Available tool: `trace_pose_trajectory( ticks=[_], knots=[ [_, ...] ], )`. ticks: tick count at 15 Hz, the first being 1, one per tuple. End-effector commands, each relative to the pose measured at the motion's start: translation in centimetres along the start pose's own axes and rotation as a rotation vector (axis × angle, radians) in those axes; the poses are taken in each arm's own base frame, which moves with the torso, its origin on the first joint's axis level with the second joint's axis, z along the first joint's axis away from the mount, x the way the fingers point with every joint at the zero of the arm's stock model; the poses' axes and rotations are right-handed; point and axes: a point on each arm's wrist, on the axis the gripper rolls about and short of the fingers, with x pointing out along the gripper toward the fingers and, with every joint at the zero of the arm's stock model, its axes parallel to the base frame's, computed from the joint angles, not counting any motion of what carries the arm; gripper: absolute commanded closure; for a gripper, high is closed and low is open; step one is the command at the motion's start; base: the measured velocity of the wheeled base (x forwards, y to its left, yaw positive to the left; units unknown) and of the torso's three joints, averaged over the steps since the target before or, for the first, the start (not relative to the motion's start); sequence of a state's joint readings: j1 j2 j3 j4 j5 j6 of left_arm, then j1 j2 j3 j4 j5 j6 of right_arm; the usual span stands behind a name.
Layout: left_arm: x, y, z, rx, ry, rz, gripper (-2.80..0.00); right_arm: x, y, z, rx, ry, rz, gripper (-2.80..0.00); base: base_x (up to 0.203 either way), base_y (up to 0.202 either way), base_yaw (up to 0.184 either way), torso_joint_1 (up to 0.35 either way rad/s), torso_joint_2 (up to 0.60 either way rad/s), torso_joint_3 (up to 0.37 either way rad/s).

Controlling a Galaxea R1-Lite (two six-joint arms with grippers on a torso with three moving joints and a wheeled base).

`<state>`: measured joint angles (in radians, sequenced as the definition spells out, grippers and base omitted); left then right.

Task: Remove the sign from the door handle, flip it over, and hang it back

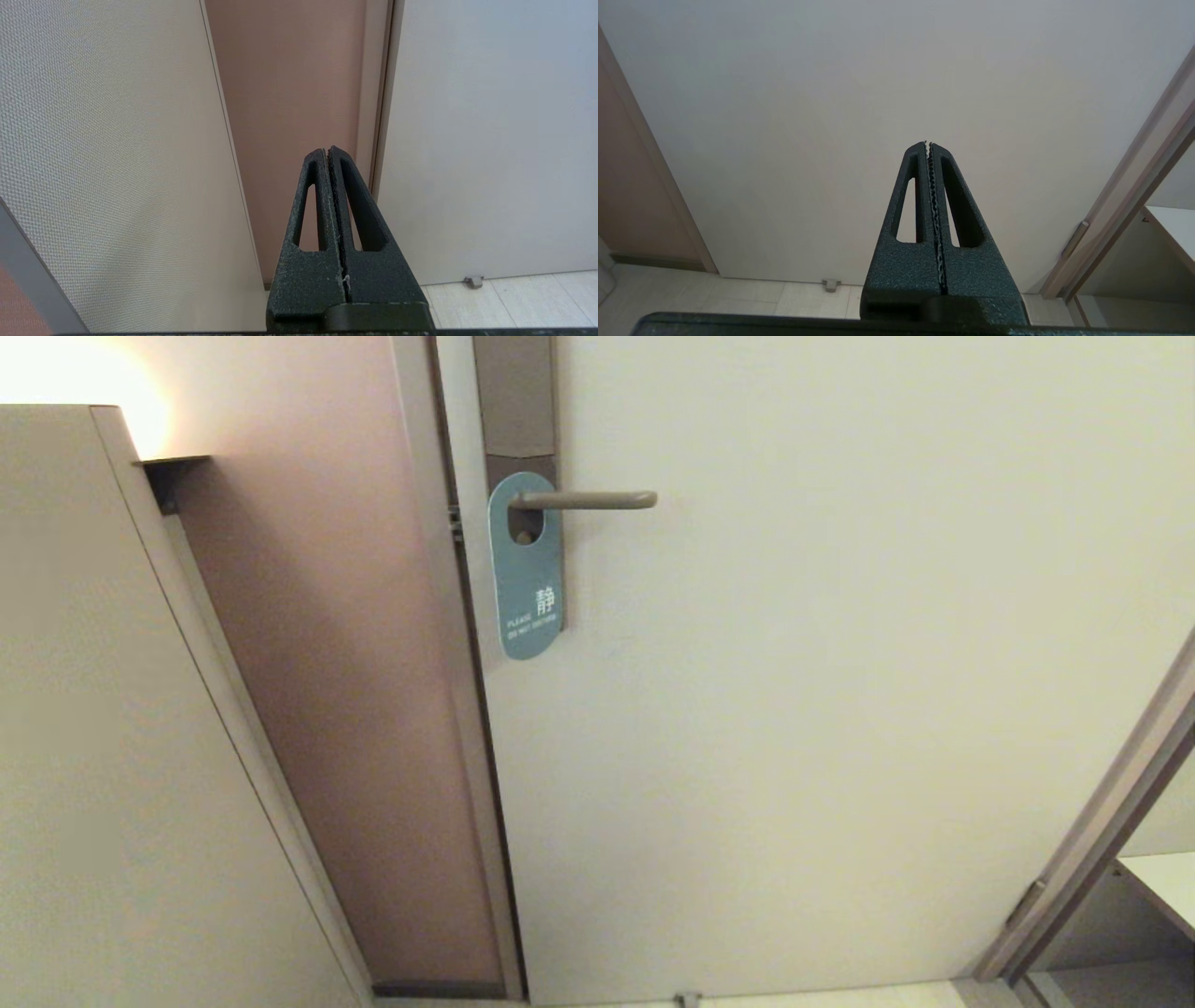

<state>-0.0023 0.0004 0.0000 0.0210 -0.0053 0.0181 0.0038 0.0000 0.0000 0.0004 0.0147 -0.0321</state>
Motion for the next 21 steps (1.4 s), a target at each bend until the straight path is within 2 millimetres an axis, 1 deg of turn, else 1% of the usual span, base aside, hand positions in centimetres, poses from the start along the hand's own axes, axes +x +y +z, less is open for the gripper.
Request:
trace_pose_trajectory(
  ticks=[1,21],
  knots=[
    [0.0,0.0,0.0,0.0,-0.001,-0.001,0.0,0.01,0.0,0.01,0.0,0.001,0.001,0.0,0.0,0.0,0.0,0.0,0.0,0.0],
    [0.0,0.0,0.01,0.0,-0.001,-0.001,0.0,0.01,0.0,0.01,-0.002,0.001,-0.001,0.0,0.0,0.0,0.0,0.0,0.0,0.0]
  ],
)
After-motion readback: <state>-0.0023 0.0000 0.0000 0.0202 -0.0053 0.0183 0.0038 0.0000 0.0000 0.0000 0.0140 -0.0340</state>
